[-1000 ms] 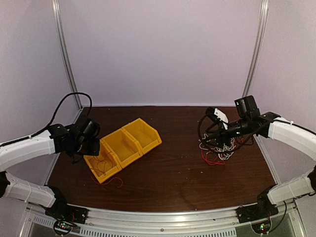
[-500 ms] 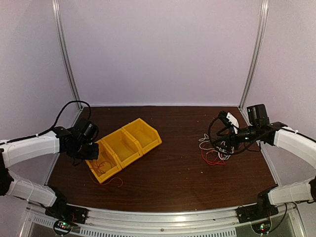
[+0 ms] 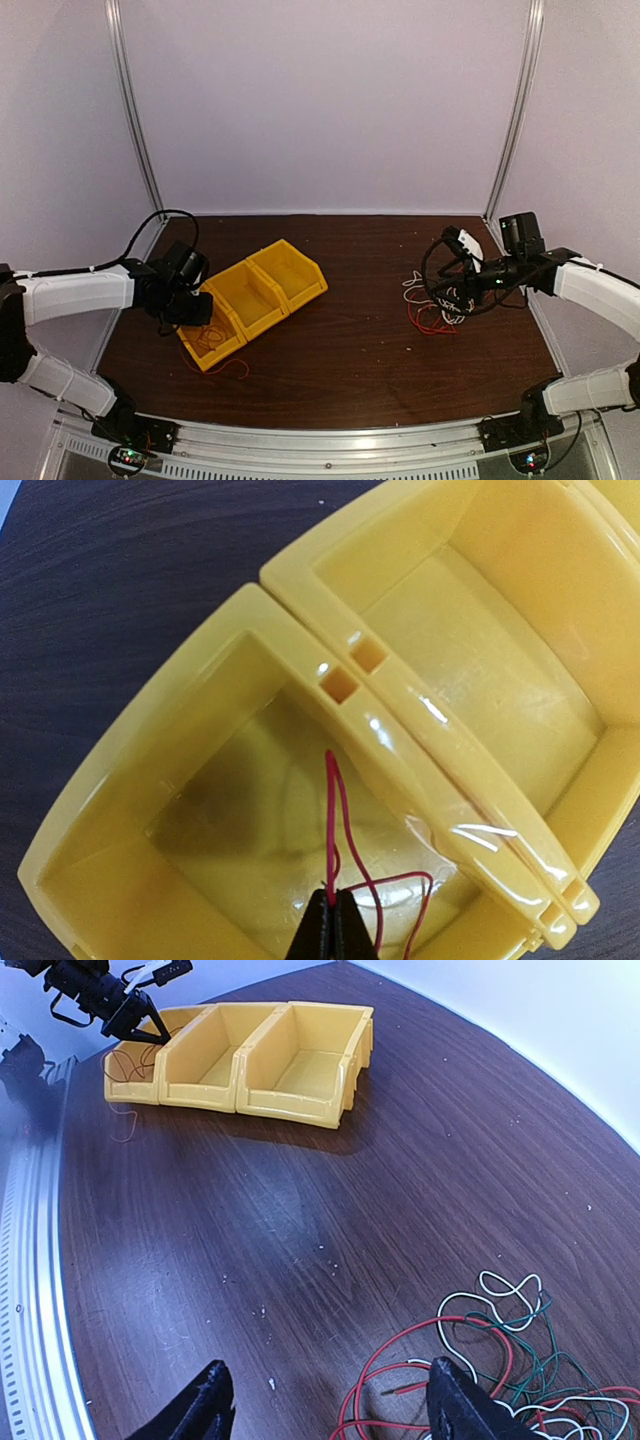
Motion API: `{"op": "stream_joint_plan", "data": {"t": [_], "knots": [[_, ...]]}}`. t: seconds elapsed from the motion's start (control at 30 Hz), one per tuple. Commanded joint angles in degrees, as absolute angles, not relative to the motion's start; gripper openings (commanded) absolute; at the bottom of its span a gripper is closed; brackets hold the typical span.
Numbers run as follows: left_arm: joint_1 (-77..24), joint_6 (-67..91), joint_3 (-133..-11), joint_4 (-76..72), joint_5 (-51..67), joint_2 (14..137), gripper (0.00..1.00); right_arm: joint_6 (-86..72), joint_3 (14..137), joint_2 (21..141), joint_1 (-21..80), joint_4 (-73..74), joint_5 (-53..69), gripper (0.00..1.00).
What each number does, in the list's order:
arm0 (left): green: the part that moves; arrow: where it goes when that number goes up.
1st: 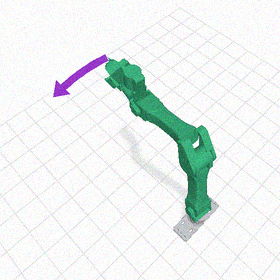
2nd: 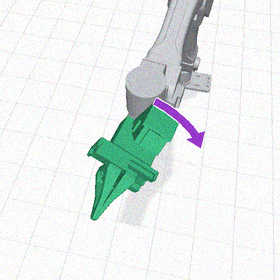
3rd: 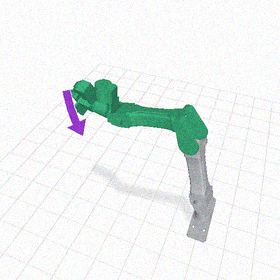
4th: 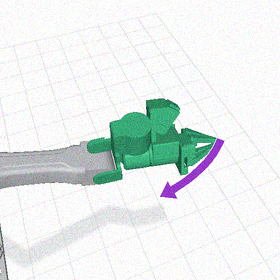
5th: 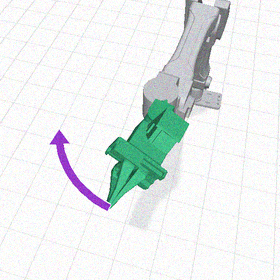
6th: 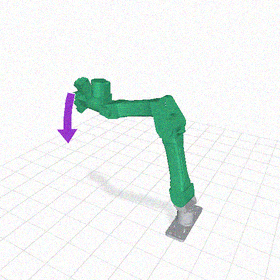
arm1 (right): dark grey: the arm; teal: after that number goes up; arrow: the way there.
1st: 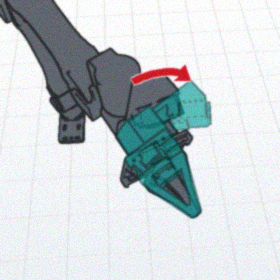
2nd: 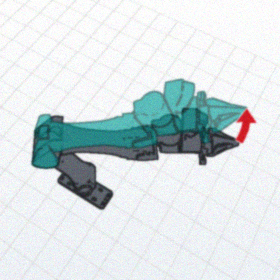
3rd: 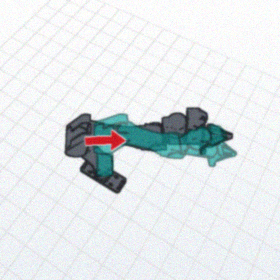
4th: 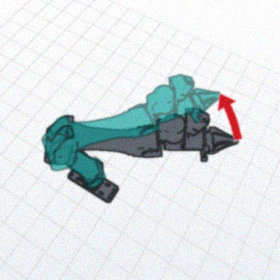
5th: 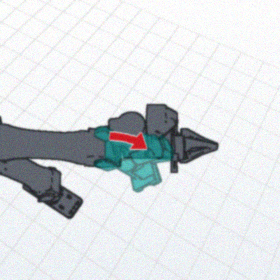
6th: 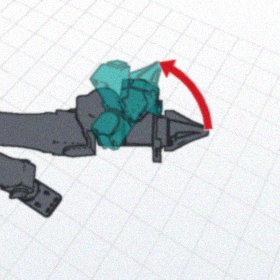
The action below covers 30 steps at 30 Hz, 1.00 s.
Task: Untangle the cables
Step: Place the untangled cable in the bin, then pick up the untangled cable from the center of the board.
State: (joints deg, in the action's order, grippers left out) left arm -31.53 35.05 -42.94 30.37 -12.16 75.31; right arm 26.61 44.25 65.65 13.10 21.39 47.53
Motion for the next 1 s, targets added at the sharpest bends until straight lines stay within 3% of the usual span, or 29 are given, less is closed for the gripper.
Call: {"op": "stream_joint_plan", "data": {"t": [0.0, 0.1, 0.2, 0.27, 0.57, 0.77, 0.97], "knots": [[-31.29, 33.59, -42.59, 27.94, -11.31, 75.37, 0.00, 26.87, 43.77, 65.99, 12.83, 20.47, 47.91, 0.66], [-31.29, 32.83, -43.54, 29.57, -11.40, 74.30, 0.00, 26.89, 43.77, 66.27, 12.83, 20.56, 47.90, 0.66], [-31.29, 32.06, -45.34, 31.96, -11.49, 71.55, 0.20, 26.98, 43.77, 66.36, 12.83, 20.57, 47.90, 0.66], [-31.29, 31.83, -47.13, 33.83, -11.71, 69.19, 0.28, 26.98, 43.77, 66.44, 12.83, 20.57, 47.88, 0.66], [-31.29, 29.16, -51.74, 38.51, -5.48, 60.83, 0.53, 27.32, 43.99, 67.39, 12.81, 20.74, 47.97, 0.66], [-31.29, 33.28, -50.07, 45.30, -5.05, 59.94, 0.55, 27.67, 44.04, 67.58, 12.83, 21.17, 47.99, 0.66], [-31.25, 37.29, -44.97, 47.37, -4.98, 50.74, 0.56, 28.19, 44.03, 67.70, 12.83, 21.13, 47.89, 0.67]]}}
